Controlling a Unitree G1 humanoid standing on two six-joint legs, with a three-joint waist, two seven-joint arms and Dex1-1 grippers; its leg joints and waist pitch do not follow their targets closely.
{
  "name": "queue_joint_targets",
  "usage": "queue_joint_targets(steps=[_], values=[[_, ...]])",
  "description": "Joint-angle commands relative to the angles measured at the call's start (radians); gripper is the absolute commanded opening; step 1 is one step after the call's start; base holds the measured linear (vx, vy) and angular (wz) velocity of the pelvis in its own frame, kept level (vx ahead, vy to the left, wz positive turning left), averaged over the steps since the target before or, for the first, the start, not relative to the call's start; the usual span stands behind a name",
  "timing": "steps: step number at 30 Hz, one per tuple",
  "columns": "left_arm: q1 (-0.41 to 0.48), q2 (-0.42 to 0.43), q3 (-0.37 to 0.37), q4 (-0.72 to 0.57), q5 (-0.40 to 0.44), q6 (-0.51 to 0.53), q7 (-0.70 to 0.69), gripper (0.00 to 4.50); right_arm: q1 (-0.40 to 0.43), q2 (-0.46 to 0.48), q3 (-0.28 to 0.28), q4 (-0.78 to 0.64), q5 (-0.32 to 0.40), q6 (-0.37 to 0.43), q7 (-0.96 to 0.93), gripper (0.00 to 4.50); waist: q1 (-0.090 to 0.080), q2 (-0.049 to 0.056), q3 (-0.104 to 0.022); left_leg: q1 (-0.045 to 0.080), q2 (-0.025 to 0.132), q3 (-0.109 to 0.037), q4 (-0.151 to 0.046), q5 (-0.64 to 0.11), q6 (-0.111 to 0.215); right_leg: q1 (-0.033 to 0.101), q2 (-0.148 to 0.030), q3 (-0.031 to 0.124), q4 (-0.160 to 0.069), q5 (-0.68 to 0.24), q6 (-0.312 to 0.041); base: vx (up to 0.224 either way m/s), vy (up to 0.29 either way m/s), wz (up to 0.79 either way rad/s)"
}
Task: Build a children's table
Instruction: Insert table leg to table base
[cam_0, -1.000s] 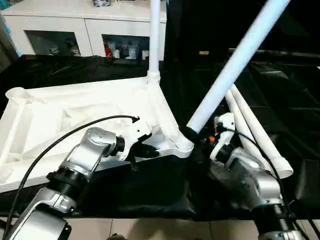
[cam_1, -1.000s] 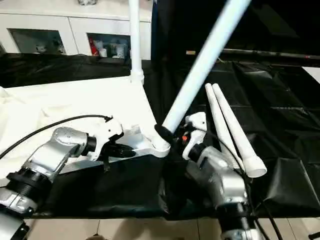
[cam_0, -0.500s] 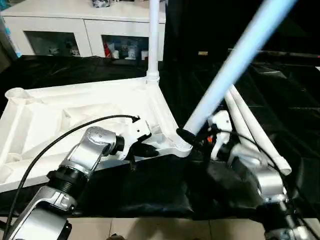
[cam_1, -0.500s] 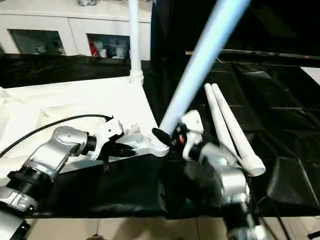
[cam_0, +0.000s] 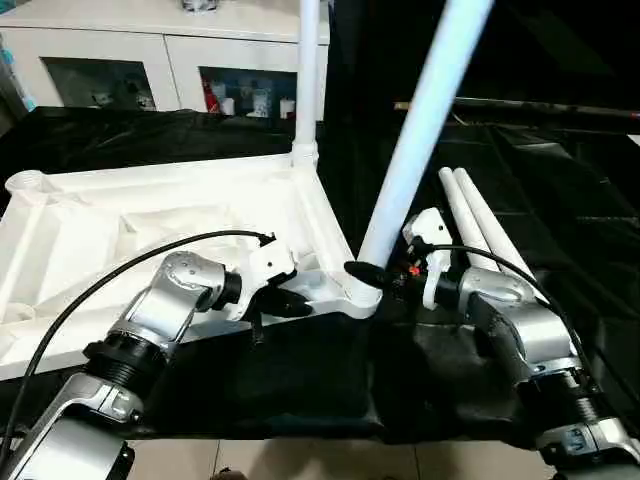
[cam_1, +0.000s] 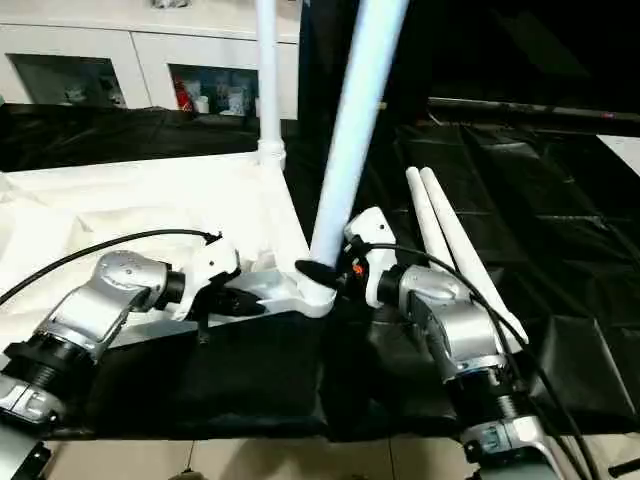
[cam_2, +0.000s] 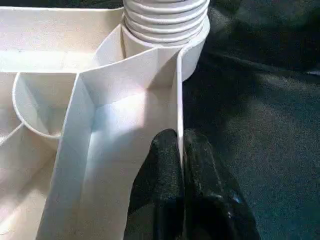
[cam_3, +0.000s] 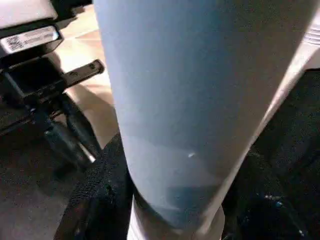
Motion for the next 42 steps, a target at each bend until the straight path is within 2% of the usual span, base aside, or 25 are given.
queue_joint_targets(steps=[1,4,13,17,23,30,35,39,40,42], values=[[-0.009,-0.022,-0.009,-0.06,-0.035,-0.042,-0.023,0.0,0.019,0.002,0.072,0.038,-0.008,0.055,0.06,1.89,-0.004,-0.003,-0.057,0.001,-0.023,0.024,-0.074,-0.312,0.005,0.043,-0.027,0.019,-0.082,-0.376,-0.152,0.0,0.0,0.0],[-0.007,-0.021,-0.011,-0.062,-0.038,-0.051,-0.036,0.0,0.021,-0.008,0.084,0.051,-0.005,0.06,0.09,1.89,-0.002,-0.008,-0.057,0.001,-0.024,0.026,-0.074,-0.305,0.008,0.044,-0.027,0.02,-0.082,-0.375,-0.154,0.0,0.0,0.0],[0.02,0.001,-0.021,-0.102,-0.08,-0.111,-0.158,0.0,0.06,-0.044,0.107,0.051,0.005,0.06,0.199,1.89,0.003,-0.005,-0.057,0.004,-0.021,0.026,-0.076,-0.307,0.008,0.044,-0.027,0.021,-0.081,-0.35,-0.162,0.0,0.0,0.0],[0.031,0.023,-0.039,-0.142,-0.097,-0.087,-0.216,0.0,0.083,-0.063,0.13,0.037,0.002,0.062,0.241,1.89,0.003,-0.003,-0.055,0.008,-0.02,0.024,-0.079,-0.349,0.006,0.042,-0.028,0.021,-0.084,-0.386,-0.16,0.0,0.0,0.0],[0.025,0.033,-0.043,-0.135,-0.087,-0.087,-0.254,0.0,0.1,-0.066,0.156,0.045,-0.027,0.049,0.272,1.89,0.003,-0.004,-0.055,0.012,-0.021,0.02,-0.081,-0.404,-0.003,0.038,-0.028,0.019,-0.091,-0.445,-0.146,0.0,0.0,0.0],[0.025,0.036,-0.041,-0.134,-0.078,-0.092,-0.249,0.0,0.105,-0.062,0.158,0.057,-0.037,0.033,0.261,1.89,0.002,-0.007,-0.057,0.014,-0.019,0.018,-0.082,-0.421,-0.008,0.036,-0.027,0.018,-0.091,-0.441,-0.146,0.0,0.0,0.0],[0.002,0.011,-0.022,-0.081,-0.045,-0.111,-0.155,0.0,0.1,-0.027,0.116,0.094,-0.052,-0.003,0.179,1.89,0.001,-0.007,-0.056,0.014,-0.02,0.018,-0.083,-0.43,-0.012,0.033,-0.026,0.018,-0.093,-0.447,-0.147,0.0,0.0,0.0],[-0.018,-0.004,-0.009,-0.036,-0.016,-0.123,-0.088,0.0,0.107,-0.017,0.096,0.097,-0.046,-0.015,0.159,1.89,0.001,-0.01,-0.05,0.025,-0.023,0.018,-0.08,-0.475,-0.012,0.022,-0.027,0.014,-0.11,-0.555,-0.11,0.0,0.0,0.0],[-0.026,-0.007,-0.004,-0.018,-0.006,-0.129,-0.064,0.0,0.118,-0.013,0.085,0.088,-0.039,-0.023,0.148,1.89,-0.001,-0.012,-0.049,0.022,-0.025,0.013,-0.08,-0.483,-0.011,0.024,-0.031,0.01,-0.116,-0.613,-0.085,0.0,0.0,0.0],[-0.028,-0.007,-0.001,-0.015,-0.006,-0.13,-0.059,0.0,0.125,-0.011,0.077,0.082,-0.033,-0.025,0.14,1.89,-0.003,-0.013,-0.049,0.02,-0.026,0.01,-0.081,-0.492,-0.009,0.025,-0.032,0.006,-0.122,-0.649,-0.064,0.0,0.0,0.0]])
